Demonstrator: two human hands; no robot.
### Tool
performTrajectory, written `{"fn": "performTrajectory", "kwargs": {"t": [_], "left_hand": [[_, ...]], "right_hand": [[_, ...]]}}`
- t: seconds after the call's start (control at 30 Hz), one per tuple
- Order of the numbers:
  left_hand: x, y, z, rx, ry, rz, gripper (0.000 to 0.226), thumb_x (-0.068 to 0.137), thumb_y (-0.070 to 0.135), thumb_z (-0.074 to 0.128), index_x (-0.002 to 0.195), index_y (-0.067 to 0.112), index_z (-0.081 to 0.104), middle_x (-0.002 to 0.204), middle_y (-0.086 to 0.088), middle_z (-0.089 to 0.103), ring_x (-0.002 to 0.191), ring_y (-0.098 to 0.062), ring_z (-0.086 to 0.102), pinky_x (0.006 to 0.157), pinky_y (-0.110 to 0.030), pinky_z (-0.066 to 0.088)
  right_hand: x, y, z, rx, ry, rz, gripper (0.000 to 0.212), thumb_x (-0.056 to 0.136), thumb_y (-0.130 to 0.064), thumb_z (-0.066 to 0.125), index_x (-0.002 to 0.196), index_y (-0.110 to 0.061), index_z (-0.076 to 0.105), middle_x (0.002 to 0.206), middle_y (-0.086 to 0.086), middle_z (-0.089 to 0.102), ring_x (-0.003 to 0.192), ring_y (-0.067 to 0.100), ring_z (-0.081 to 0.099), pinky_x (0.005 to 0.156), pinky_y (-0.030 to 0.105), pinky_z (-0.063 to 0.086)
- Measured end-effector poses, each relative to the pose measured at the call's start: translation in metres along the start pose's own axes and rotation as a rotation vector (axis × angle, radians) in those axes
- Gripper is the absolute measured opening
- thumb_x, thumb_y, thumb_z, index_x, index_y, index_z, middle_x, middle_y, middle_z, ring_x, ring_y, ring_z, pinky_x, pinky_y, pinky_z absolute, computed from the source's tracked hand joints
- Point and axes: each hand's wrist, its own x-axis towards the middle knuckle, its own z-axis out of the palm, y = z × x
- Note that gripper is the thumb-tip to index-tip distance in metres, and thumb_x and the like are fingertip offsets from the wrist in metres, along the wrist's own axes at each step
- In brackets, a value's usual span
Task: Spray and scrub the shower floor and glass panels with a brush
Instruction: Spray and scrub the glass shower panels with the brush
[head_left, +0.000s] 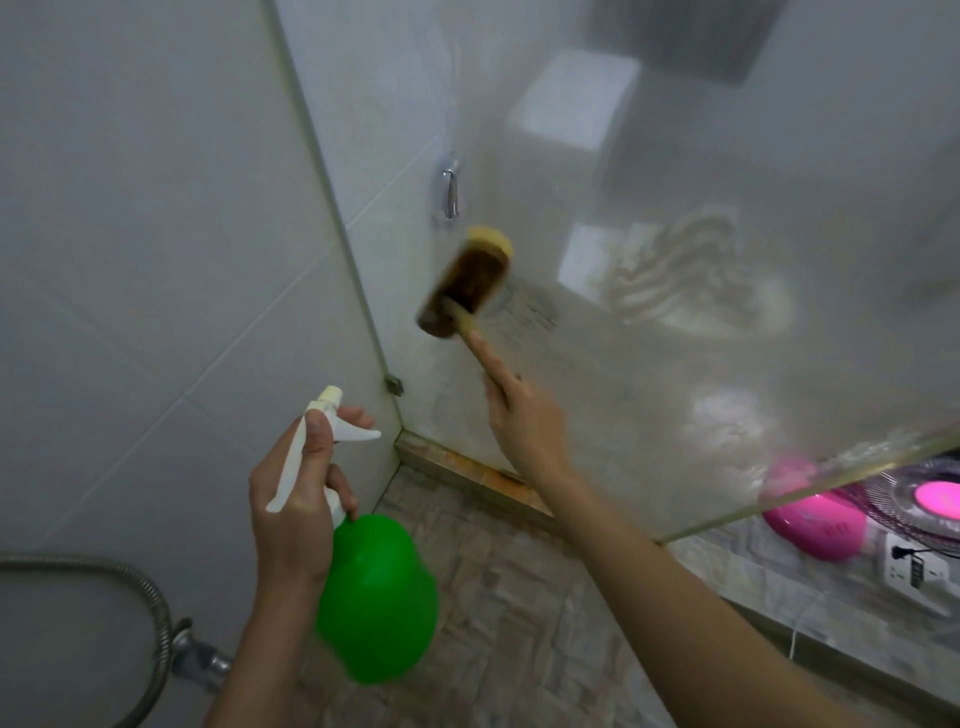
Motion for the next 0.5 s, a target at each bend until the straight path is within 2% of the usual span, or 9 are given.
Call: {"fn": "performTrajectory", "kwargs": {"t": [0.07,0.17,0.3,0.37,0.43,0.5], "left_hand": [[0.003,0.008,-0.002,-0.005,-0.004,-0.01,0.037,0.093,0.058,0.042,0.097,0.039,0.073,0.097,0.017,0.075,0.046,-0.014,0.047,0.043,-0.023,0.042],[0.007,0.017,-0.003,0.022,-0.028,-0.002,0.036,0.097,0.053,0.04,0.087,0.05,0.075,0.092,0.013,0.075,0.045,-0.014,0.048,0.045,-0.024,0.043],[0.01,0.03,0.003,0.04,-0.052,0.023,0.034,0.098,0.054,0.04,0.088,0.053,0.073,0.084,-0.019,0.07,0.043,-0.016,0.048,0.049,-0.028,0.043],[0.011,0.037,0.006,0.034,-0.062,0.026,0.034,0.098,0.052,0.04,0.088,0.054,0.073,0.084,-0.007,0.073,0.043,-0.015,0.047,0.046,-0.026,0.042],[0.012,0.044,0.008,0.019,-0.076,0.023,0.034,0.098,0.05,0.041,0.088,0.052,0.073,0.089,0.007,0.075,0.042,-0.013,0.047,0.043,-0.023,0.042],[0.013,0.051,0.012,0.0,-0.088,0.011,0.033,0.098,0.049,0.041,0.092,0.043,0.073,0.097,0.006,0.076,0.041,-0.013,0.046,0.043,-0.024,0.042]], "right_hand": [[-0.039,0.023,-0.015,0.015,0.015,0.125,0.054,0.102,-0.029,0.041,0.147,-0.049,0.019,0.067,-0.001,0.05,0.047,0.013,0.041,0.043,0.016,0.02],[-0.034,0.012,-0.02,0.041,-0.005,0.134,0.054,0.102,-0.028,0.04,0.147,-0.049,0.017,0.066,0.001,0.052,0.047,0.015,0.044,0.043,0.021,0.025],[0.026,-0.049,-0.017,0.122,-0.003,-0.018,0.055,0.102,-0.025,0.039,0.148,-0.046,0.019,0.066,0.002,0.055,0.051,0.014,0.05,0.046,0.026,0.038],[0.018,-0.039,-0.019,0.107,0.014,0.0,0.055,0.102,-0.024,0.04,0.149,-0.047,0.019,0.065,0.001,0.054,0.05,0.013,0.049,0.044,0.024,0.036],[-0.025,0.001,-0.028,0.08,0.025,0.113,0.055,0.102,-0.026,0.041,0.148,-0.049,0.021,0.064,-0.002,0.053,0.048,0.01,0.046,0.042,0.019,0.029],[-0.078,0.038,-0.047,0.06,0.041,0.243,0.055,0.101,-0.028,0.042,0.147,-0.05,0.021,0.063,-0.003,0.05,0.047,0.009,0.043,0.043,0.022,0.029]]}}
